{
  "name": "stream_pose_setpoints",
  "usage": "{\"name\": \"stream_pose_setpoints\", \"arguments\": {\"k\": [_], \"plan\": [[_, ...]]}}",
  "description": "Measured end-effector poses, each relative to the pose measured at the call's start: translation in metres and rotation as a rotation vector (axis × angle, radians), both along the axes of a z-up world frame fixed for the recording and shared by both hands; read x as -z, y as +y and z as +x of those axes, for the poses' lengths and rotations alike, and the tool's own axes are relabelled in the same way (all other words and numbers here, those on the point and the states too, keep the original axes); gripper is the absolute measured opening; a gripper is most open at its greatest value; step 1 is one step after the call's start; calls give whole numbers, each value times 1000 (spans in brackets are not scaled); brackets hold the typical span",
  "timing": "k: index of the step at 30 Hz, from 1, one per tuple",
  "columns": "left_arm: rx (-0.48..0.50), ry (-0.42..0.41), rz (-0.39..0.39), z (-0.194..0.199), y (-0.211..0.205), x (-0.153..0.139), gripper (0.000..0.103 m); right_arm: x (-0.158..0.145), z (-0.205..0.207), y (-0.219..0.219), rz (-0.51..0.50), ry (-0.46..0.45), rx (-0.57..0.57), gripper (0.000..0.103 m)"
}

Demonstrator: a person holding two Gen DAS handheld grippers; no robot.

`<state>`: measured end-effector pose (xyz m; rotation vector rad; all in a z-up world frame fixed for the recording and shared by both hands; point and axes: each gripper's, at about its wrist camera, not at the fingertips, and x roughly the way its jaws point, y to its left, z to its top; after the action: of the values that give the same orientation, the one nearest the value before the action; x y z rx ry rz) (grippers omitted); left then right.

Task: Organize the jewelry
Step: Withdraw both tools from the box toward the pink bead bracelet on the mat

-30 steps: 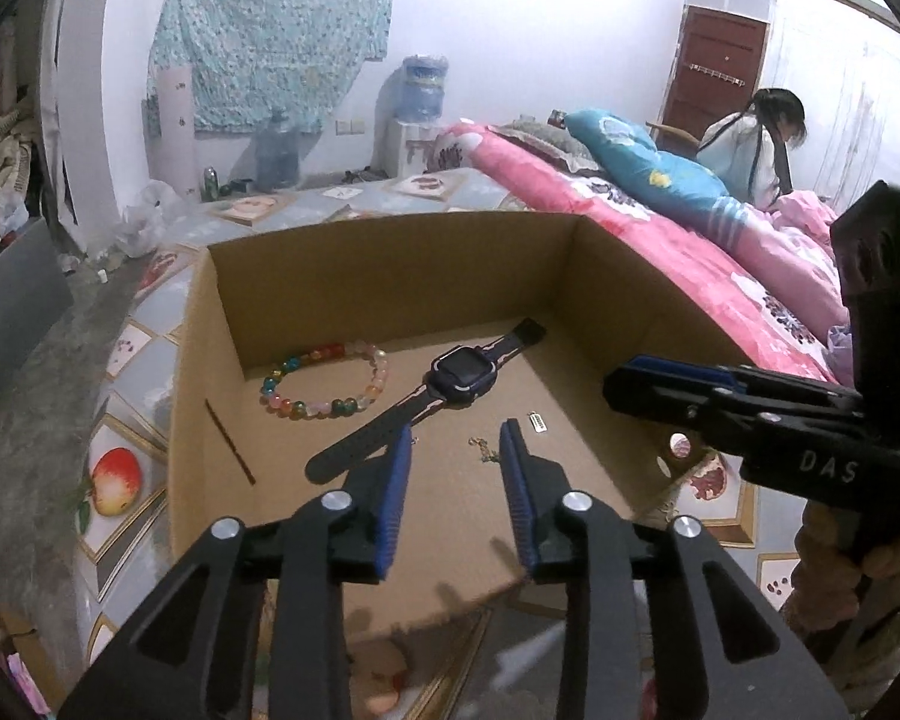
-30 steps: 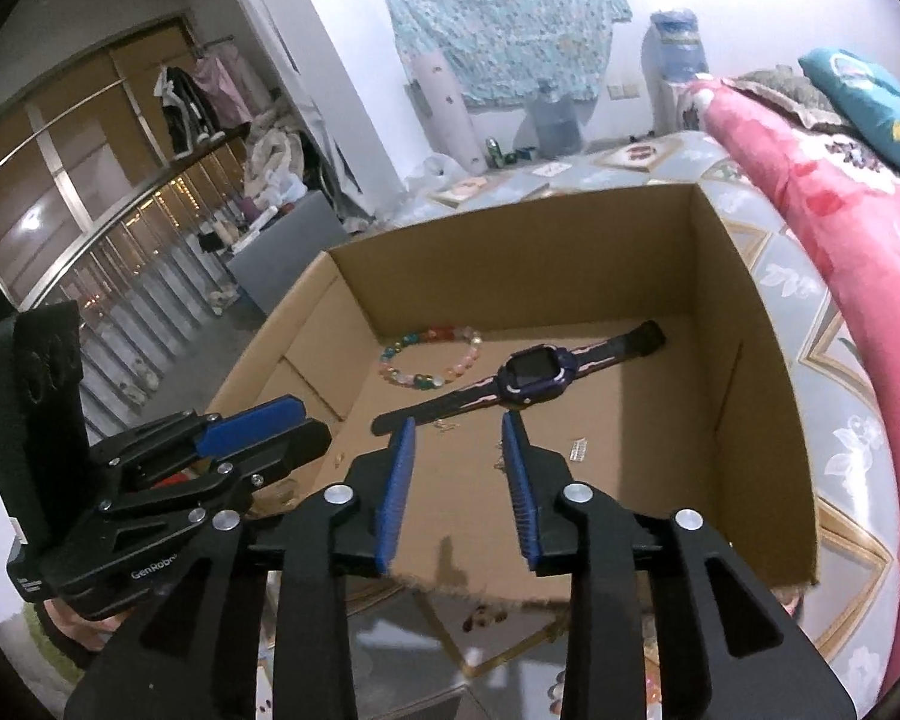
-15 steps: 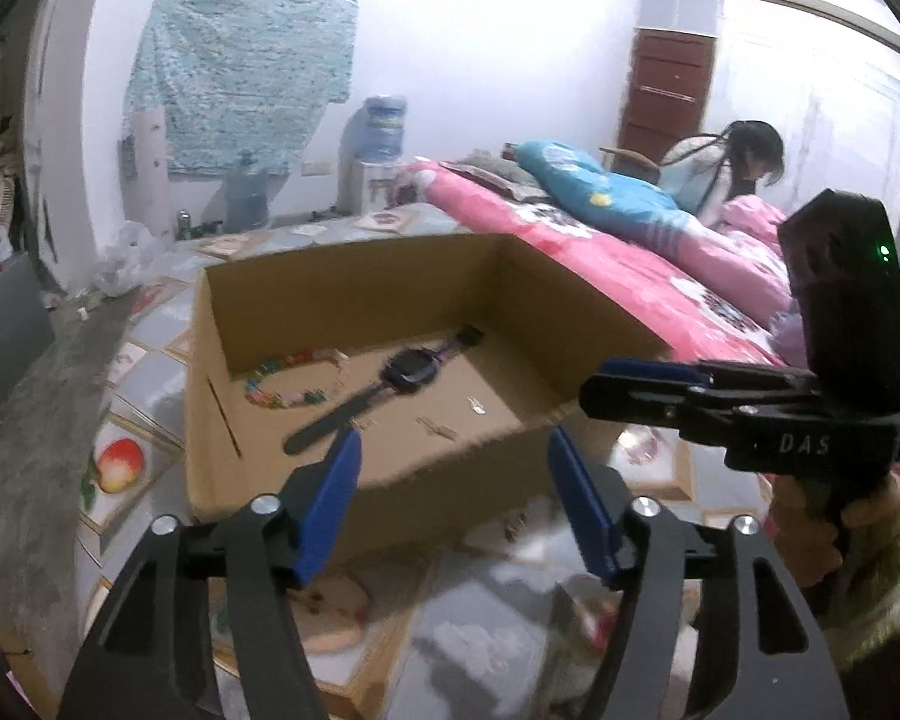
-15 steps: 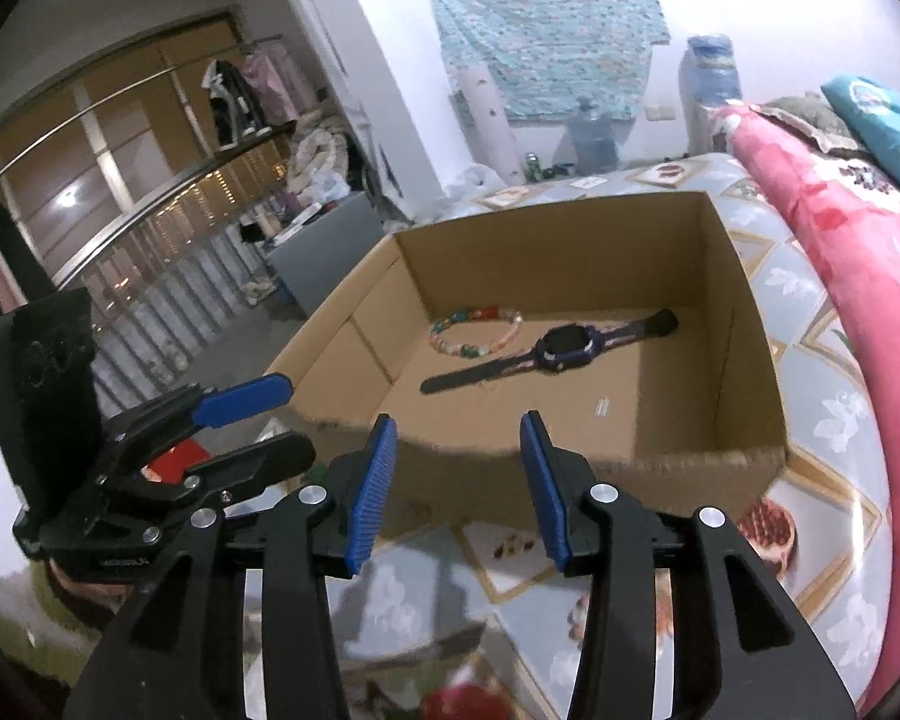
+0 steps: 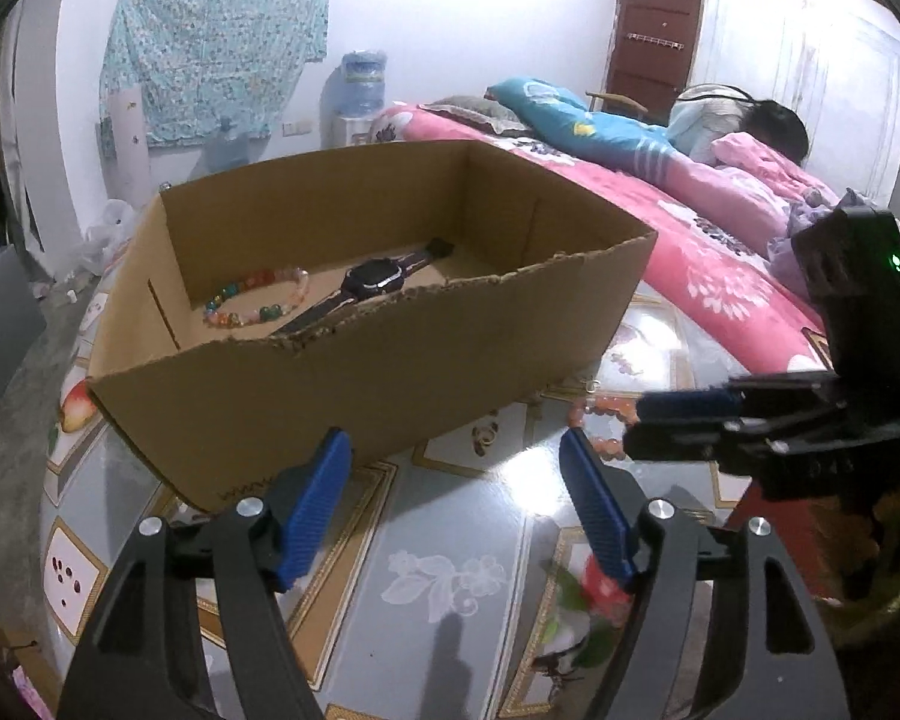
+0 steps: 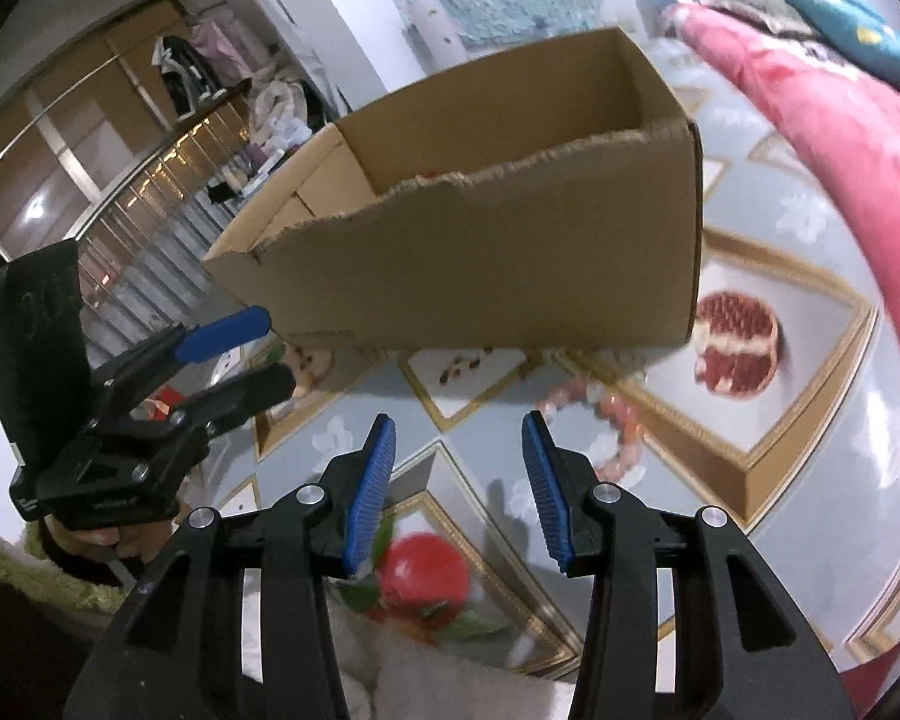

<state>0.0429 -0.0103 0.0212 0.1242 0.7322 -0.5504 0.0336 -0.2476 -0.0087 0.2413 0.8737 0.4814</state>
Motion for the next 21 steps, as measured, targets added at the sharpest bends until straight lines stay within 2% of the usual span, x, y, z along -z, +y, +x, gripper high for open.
{"name": "stream_pose_setpoints", "arguments": {"k": [12, 19, 21], "plan": [[-36, 12, 9, 20, -6, 6, 70, 22, -13, 10, -26, 77, -23, 43], [-10, 23, 40, 17, -16, 17, 70, 21, -20, 17, -73, 57, -37, 43], [5, 18, 47, 16, -19, 19, 65, 21, -20, 14, -71, 54, -28, 43]]}}
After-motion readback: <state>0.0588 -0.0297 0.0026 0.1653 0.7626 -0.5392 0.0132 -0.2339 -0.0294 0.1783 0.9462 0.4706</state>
